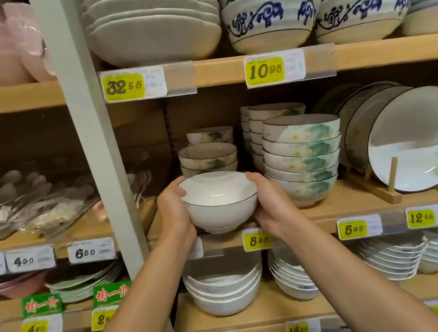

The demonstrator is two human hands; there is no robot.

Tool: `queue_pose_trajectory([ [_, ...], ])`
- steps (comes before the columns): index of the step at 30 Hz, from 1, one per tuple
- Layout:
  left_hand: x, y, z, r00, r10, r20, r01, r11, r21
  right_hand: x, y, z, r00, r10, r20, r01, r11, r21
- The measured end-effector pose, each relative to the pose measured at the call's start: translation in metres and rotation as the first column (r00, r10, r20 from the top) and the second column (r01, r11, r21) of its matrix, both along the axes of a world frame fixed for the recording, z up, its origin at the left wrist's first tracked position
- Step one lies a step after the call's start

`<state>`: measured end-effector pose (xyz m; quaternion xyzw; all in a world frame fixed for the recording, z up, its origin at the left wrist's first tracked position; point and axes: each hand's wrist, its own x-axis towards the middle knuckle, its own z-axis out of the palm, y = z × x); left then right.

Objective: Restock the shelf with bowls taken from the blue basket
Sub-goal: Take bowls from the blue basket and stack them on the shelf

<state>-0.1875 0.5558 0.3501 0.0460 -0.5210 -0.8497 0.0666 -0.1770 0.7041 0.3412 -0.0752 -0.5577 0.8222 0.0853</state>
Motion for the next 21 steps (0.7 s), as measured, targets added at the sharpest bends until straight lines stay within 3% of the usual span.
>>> queue_pose_trajectory([
  [8,-0.027,-0.011,-0.011,0.996,-0.086,-0.018,0.087,0.995,0.047,-0.016,0.006,-0.007,0.997,0.071,-0.026,-0.071,0.997,-0.008],
  [13,-0.026,-0.011,-0.008,0.991,-0.133,-0.031,0.134,0.991,0.03,-0.022,0.002,-0.001,0.988,0.151,0.027,-0.145,0.976,-0.166],
  [16,-0.015,-0.006,-0.016,1.0,0.019,-0.019,-0.018,0.998,0.054,-0.024,-0.002,-0.007,0.997,0.078,-0.008,-0.078,0.979,-0.19],
  [18,0.003,0.004,-0.029,0.985,0.137,-0.106,-0.133,0.99,0.04,-0.023,-0.006,-0.009,0.999,-0.016,-0.037,0.01,0.988,-0.152],
  [21,0.022,0.023,-0.041,0.976,0.105,-0.19,-0.109,0.994,-0.014,-0.02,-0.011,-0.016,0.993,-0.077,-0.095,0.071,0.995,-0.064],
])
